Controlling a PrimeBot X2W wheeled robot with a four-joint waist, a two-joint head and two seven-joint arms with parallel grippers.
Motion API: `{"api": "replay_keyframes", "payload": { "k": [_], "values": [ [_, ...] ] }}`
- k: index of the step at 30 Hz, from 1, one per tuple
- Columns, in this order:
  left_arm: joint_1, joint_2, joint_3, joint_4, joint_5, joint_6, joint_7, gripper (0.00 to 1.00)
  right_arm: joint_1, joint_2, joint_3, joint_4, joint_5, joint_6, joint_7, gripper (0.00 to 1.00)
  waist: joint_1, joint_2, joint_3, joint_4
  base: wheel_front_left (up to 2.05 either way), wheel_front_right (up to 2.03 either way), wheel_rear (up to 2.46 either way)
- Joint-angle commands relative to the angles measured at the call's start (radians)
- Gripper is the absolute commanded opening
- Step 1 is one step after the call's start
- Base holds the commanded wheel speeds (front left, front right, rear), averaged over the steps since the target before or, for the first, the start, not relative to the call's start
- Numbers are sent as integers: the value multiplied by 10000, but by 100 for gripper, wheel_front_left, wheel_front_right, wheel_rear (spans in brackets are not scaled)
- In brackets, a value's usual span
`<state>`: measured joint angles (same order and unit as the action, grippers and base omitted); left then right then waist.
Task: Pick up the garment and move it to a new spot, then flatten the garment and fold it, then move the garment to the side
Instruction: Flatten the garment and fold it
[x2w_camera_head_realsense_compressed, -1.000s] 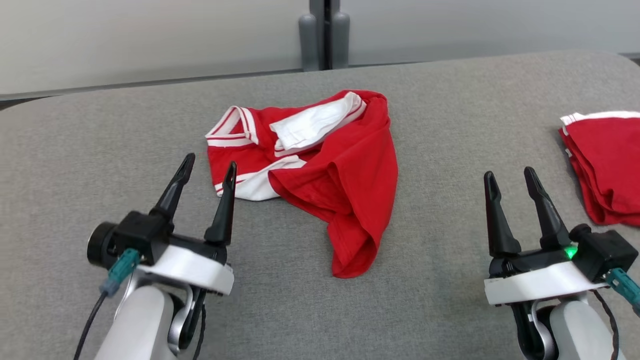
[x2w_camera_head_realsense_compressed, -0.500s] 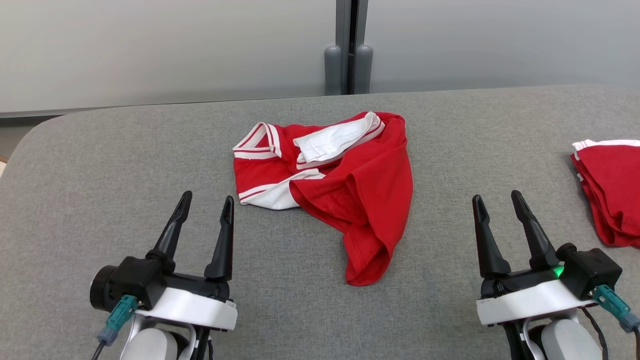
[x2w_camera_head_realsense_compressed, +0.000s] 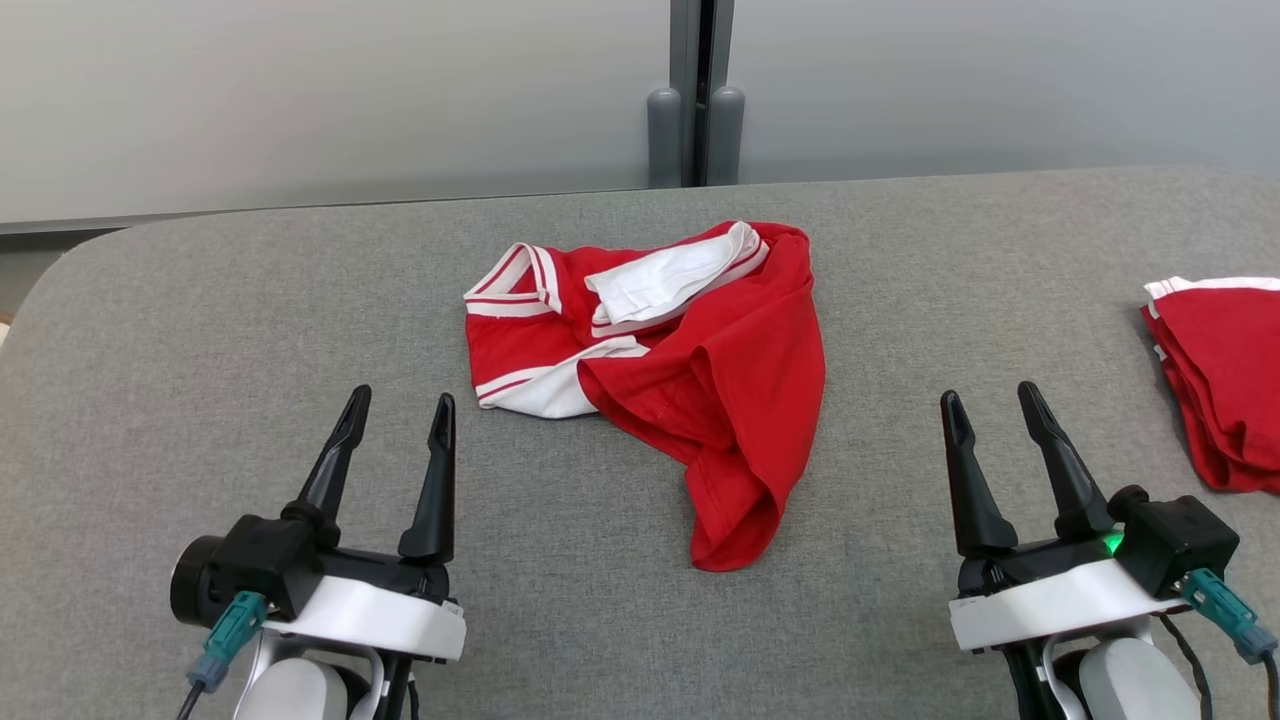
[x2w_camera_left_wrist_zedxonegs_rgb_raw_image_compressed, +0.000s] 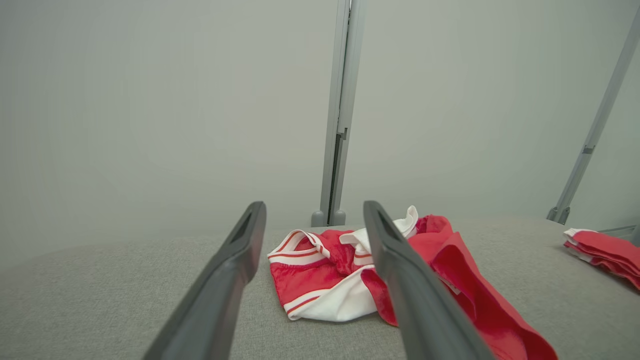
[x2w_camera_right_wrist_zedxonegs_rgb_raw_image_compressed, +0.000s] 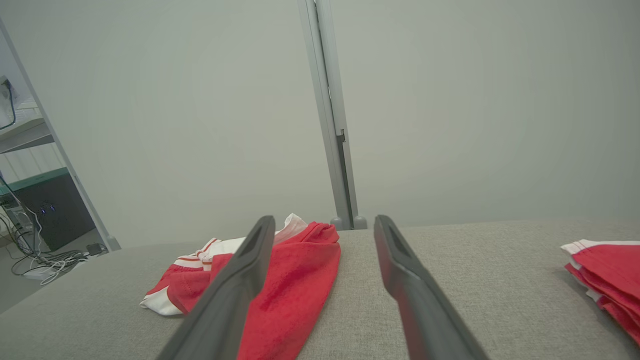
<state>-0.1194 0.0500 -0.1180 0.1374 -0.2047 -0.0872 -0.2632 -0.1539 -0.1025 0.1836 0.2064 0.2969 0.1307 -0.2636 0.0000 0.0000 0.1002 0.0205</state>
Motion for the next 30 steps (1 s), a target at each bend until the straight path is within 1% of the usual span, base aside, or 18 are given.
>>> {"api": "replay_keyframes", "payload": {
  "k": [1,4,6,10,15,18,21,26,27,28,30],
  "values": [
    [30,22,-10,6,-5,-25,-15,100,-63,-19,2,-9,-22,-1,-12,100,0,0,-1,7,0,0,0],
    [11,21,-111,56,-46,-11,-15,100,-134,-23,105,-28,-103,-1,-12,100,0,0,23,44,0,0,0],
    [-59,25,-177,70,-62,3,-15,100,-263,-233,428,-10,-536,-1,-10,100,0,0,107,92,0,0,0],
    [-273,25,-391,119,-81,2,-15,100,-678,-242,978,322,-949,-1,-10,100,0,0,402,313,0,0,0],
    [-629,24,-841,213,-290,122,-17,100,-1880,-328,1976,1514,-1335,-1,50,100,0,0,1109,885,0,0,0],
    [-807,24,-1091,257,-416,207,-17,100,-2512,-374,2295,2290,-1494,-2,79,100,0,0,1381,1196,0,0,0],
    [-958,25,-1326,297,-550,295,-15,100,-3078,-374,2150,3046,-1816,-2,77,100,0,0,1617,1532,0,0,0],
    [-1159,25,-1540,265,-734,457,-15,100,-3627,-156,1648,3966,-2294,-1,31,100,0,0,1880,1953,0,0,0],
    [-1196,20,-1566,263,-770,482,-17,100,-3720,-156,1542,4109,-2361,-2,22,40,0,0,1916,2007,0,0,0],
    [-1210,22,-1580,268,-788,506,-17,100,-3780,-155,1412,4219,-2416,-2,13,0,0,0,1936,2047,0,0,0],
    [-1172,20,-1606,266,-818,536,-15,100,-3846,-93,1106,4332,-2474,-2,3,0,0,0,1947,2073,0,0,0]
  ]
}}
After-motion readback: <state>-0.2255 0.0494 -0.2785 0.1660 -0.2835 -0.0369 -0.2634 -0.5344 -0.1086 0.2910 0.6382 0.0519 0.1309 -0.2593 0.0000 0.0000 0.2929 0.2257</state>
